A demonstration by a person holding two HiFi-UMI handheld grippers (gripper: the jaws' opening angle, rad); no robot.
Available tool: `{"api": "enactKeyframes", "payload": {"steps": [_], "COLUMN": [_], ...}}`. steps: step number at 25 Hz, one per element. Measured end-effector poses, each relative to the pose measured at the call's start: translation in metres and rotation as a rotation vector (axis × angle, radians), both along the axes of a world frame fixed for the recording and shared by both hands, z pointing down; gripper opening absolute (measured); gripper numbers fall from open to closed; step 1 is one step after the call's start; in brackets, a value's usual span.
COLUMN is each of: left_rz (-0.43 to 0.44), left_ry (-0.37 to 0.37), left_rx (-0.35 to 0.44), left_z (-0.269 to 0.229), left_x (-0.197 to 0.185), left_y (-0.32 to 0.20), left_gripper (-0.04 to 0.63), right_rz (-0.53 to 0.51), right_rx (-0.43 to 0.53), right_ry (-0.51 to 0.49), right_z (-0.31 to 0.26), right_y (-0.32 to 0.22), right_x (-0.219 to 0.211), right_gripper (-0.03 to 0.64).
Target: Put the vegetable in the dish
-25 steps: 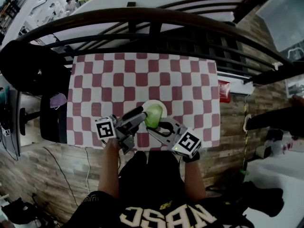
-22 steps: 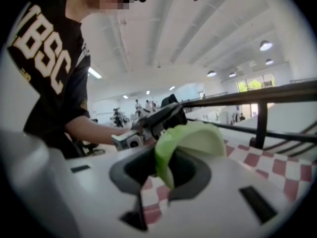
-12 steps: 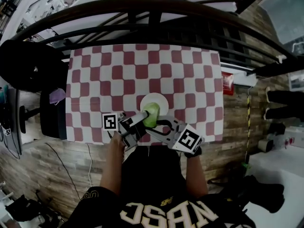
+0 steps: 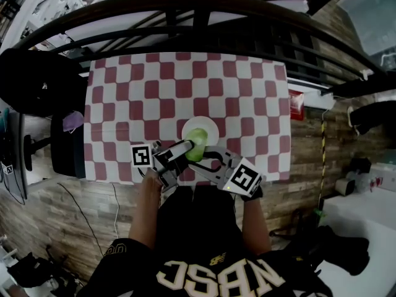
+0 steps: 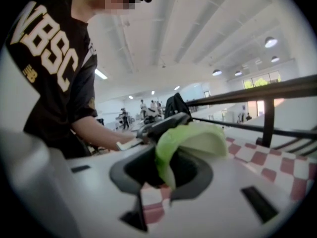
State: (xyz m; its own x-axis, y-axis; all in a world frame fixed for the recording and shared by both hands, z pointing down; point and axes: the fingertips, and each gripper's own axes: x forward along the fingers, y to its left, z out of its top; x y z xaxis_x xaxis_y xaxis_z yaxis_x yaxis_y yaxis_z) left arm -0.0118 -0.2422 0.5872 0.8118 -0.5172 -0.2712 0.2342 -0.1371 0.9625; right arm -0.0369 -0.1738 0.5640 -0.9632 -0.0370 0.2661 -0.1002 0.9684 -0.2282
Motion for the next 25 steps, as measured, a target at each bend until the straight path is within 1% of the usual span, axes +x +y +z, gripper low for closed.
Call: {"api": "enactKeyframes", "payload": {"steps": [2,5,8,10,12,14,17,18,21,23,25], "left_rz": [-0.019,-0.044,-0.067,-0.073,-0.068,-0.066,-0.052,-0.040,-0.008,0.014,0.045], "left_ry": [-0.050,-0.103,-0.164,-0.240,-0.326,-0.406,-0.505,-0.529,-0.618,-0.711,-0.833], "left_rx": [0.020,0.042,0.043,0.071,0.109,0.136,0.160,0.166,0.183,0.203,0.237], "left_z": [0.005,0.009,0.016,0.021,0.025,0.030,0.042,0.047,0.063,0.073,0.085], "left_x": [-0.003,-0.007,-0.011,-0.014,-0.015,-0.015,-0.013,-0.012,-0.007,-0.002,0.003], "left_y": [-0.002,-0.005,-0.010,-0.013,-0.016,-0.020,-0.025,-0.026,-0.028,-0.028,-0.028], "left_gripper": [0.465,0.462,0.459,0.459,0.459,0.459,0.457,0.457,0.456,0.456,0.455], "right_rz": [0.003,0.010,0.026,0.044,0.066,0.096,0.197,0.245,0.368,0.420,0.447], "right_rx": [-0.003,-0.022,-0.051,-0.082,-0.133,-0.170,-0.176,-0.181,-0.216,-0.234,-0.238], "right_ry": [0.025,0.042,0.064,0.070,0.069,0.075,0.088,0.075,-0.016,-0.041,-0.030], "right_z": [0.007,0.014,0.022,0.027,0.033,0.039,0.049,0.049,0.042,0.044,0.049], "right_y": [0.000,-0.002,-0.005,-0.007,-0.009,-0.014,-0.029,-0.036,-0.052,-0.059,-0.062], "right_x": [-0.001,0.001,0.006,0.012,0.021,0.036,0.062,0.069,0.086,0.094,0.101], "right_gripper": [0.087,0.102,0.174,0.205,0.235,0.253,0.267,0.269,0.278,0.279,0.279]}}
